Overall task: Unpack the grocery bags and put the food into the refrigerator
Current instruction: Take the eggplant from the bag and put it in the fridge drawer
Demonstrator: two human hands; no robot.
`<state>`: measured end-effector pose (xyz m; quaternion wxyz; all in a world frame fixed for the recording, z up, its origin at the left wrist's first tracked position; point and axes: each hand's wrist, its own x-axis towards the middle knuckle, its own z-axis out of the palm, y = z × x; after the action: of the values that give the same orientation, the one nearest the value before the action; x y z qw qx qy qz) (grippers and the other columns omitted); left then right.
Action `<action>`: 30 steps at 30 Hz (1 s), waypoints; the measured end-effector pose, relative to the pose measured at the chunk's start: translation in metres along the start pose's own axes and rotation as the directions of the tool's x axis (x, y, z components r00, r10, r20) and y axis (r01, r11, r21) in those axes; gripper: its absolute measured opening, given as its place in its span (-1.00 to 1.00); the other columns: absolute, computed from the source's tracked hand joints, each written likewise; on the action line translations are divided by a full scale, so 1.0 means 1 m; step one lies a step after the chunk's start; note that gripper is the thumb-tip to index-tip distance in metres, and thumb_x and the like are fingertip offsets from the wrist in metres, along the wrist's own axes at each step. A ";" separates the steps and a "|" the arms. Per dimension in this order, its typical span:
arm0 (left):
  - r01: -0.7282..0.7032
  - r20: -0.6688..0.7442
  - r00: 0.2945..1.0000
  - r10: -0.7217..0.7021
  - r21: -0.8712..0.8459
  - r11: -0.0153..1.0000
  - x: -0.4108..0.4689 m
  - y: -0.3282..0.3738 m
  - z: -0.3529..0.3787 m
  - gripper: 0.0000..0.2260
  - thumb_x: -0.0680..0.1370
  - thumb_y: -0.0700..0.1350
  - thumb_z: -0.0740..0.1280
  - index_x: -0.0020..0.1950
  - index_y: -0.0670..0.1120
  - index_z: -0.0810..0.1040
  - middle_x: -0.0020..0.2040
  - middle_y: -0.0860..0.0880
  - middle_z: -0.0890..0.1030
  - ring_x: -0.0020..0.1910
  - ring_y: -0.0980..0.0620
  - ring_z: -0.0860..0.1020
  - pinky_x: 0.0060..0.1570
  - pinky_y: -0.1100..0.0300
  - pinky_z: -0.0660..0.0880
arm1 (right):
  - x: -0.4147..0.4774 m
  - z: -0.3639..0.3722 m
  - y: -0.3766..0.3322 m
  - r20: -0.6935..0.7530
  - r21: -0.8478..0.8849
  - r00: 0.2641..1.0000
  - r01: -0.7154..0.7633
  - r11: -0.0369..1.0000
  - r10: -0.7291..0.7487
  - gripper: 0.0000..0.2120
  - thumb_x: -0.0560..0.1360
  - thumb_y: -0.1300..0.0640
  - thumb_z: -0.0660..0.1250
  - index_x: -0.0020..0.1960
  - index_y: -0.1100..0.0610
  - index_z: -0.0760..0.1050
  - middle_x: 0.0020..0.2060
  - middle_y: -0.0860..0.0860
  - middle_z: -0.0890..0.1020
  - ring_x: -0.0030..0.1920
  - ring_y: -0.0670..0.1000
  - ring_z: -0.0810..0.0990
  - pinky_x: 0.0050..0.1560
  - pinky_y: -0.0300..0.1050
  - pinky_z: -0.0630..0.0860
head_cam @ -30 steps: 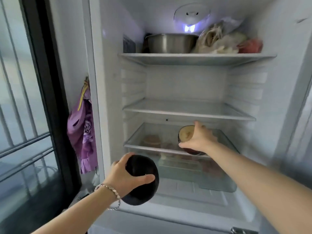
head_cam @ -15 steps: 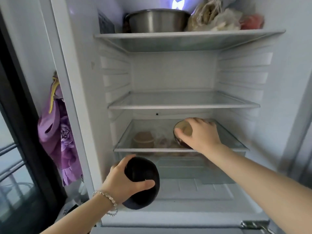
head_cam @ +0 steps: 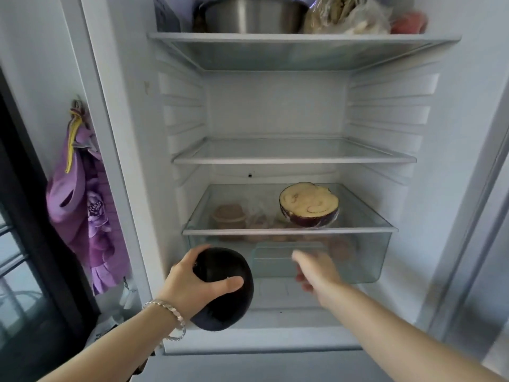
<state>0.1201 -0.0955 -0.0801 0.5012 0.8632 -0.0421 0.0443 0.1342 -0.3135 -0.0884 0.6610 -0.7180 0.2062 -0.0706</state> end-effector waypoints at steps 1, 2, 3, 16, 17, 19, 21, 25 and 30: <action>0.004 -0.006 1.000 -0.004 -0.016 1.000 -0.002 0.001 -0.001 -0.11 -0.11 0.34 0.41 0.21 0.18 0.39 0.09 0.04 0.54 0.07 0.00 0.52 0.07 0.13 0.48 | 0.007 0.004 0.008 0.048 0.119 0.974 -0.223 0.967 0.219 -0.86 0.52 0.17 0.27 -0.18 0.19 0.40 -0.35 0.09 0.45 -0.38 0.01 0.43 -0.38 -0.17 0.33; 0.008 -0.012 1.000 -0.008 -0.030 1.000 -0.003 0.003 -0.003 -0.12 -0.11 0.33 0.41 0.20 0.17 0.40 0.08 0.05 0.54 0.07 0.00 0.52 0.06 0.14 0.47 | 0.015 0.006 0.011 0.093 0.238 0.940 -0.342 0.909 0.329 -0.86 0.54 0.18 0.24 -0.19 0.18 0.38 -0.31 0.10 0.45 -0.35 0.01 0.44 -0.36 -0.16 0.36; 0.009 -0.015 1.000 -0.010 -0.042 0.999 -0.005 0.005 -0.006 -0.13 -0.11 0.33 0.41 0.19 0.16 0.40 0.06 0.07 0.54 0.07 0.00 0.52 0.05 0.14 0.47 | 0.025 0.006 0.013 0.117 0.354 0.921 -0.388 0.851 0.371 -0.84 0.55 0.19 0.21 -0.20 0.18 0.37 -0.28 0.10 0.45 -0.33 0.01 0.44 -0.34 -0.16 0.37; -0.157 -0.116 0.981 0.157 0.009 0.988 -0.021 0.056 -0.033 -0.17 0.03 0.22 0.61 0.24 0.09 0.42 -0.03 0.18 0.49 0.04 0.05 0.48 0.04 0.20 0.39 | -0.004 0.008 0.012 0.249 0.552 0.901 -0.433 0.713 0.354 -0.80 0.53 0.41 0.02 -0.07 0.29 0.41 0.21 0.19 0.53 0.21 0.06 0.53 -0.23 -0.26 0.31; -0.168 -0.119 0.978 0.169 0.017 0.986 -0.020 0.059 -0.035 -0.20 0.06 0.18 0.61 0.24 0.09 0.42 -0.04 0.18 0.49 0.04 0.05 0.47 0.05 0.21 0.38 | -0.012 0.003 0.014 0.252 0.525 0.897 -0.441 0.728 0.362 -0.79 0.52 0.42 0.01 -0.03 0.29 0.41 0.18 0.17 0.53 0.26 0.06 0.51 -0.25 -0.27 0.30; -0.194 -0.126 0.972 0.198 0.040 0.980 -0.017 0.065 -0.037 -0.27 0.15 0.09 0.61 0.26 0.07 0.43 0.01 0.11 0.51 0.05 0.05 0.46 0.06 0.20 0.37 | -0.029 -0.004 0.018 0.260 0.473 0.891 -0.454 0.755 0.373 -0.78 0.52 0.42 0.00 -0.09 0.27 0.40 0.18 0.16 0.53 0.28 0.07 0.50 -0.30 -0.28 0.26; -0.218 -0.139 0.964 0.226 0.072 0.973 -0.013 0.071 -0.038 -0.30 0.21 0.03 0.60 0.30 0.04 0.42 0.08 0.06 0.49 0.06 0.04 0.45 0.08 0.20 0.36 | -0.043 -0.010 0.022 0.257 0.454 0.884 -0.467 0.759 0.390 -0.78 0.51 0.40 0.00 -0.17 0.25 0.38 0.24 0.18 0.53 0.20 0.09 0.54 -0.35 -0.28 0.25; -0.232 -0.137 0.959 0.247 0.119 0.965 -0.004 0.078 -0.031 -0.32 0.22 0.10 0.56 0.28 0.05 0.43 0.08 0.07 0.49 0.09 0.04 0.45 0.09 0.19 0.37 | -0.067 -0.021 0.027 0.228 0.436 0.870 -0.493 0.753 0.438 -0.78 0.49 0.41 -0.01 -0.12 0.25 0.39 0.22 0.18 0.55 -0.13 0.03 0.60 -0.34 -0.27 0.28; -0.218 -0.052 0.971 0.231 0.184 0.958 0.003 0.076 -0.016 -0.05 -0.07 0.40 0.39 0.28 0.09 0.43 0.19 0.01 0.52 0.16 0.00 0.48 0.16 0.13 0.42 | -0.093 -0.034 0.027 0.243 0.418 0.850 -0.527 0.740 0.468 -0.77 0.49 0.42 0.00 -0.12 0.24 0.39 -0.02 0.10 0.58 -0.16 0.06 0.59 -0.35 -0.27 0.30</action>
<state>0.1134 -0.1192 -0.0069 0.4156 0.8916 -0.1174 0.1362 0.0321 -0.3093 -0.0952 0.8205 -0.4574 0.3263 0.1051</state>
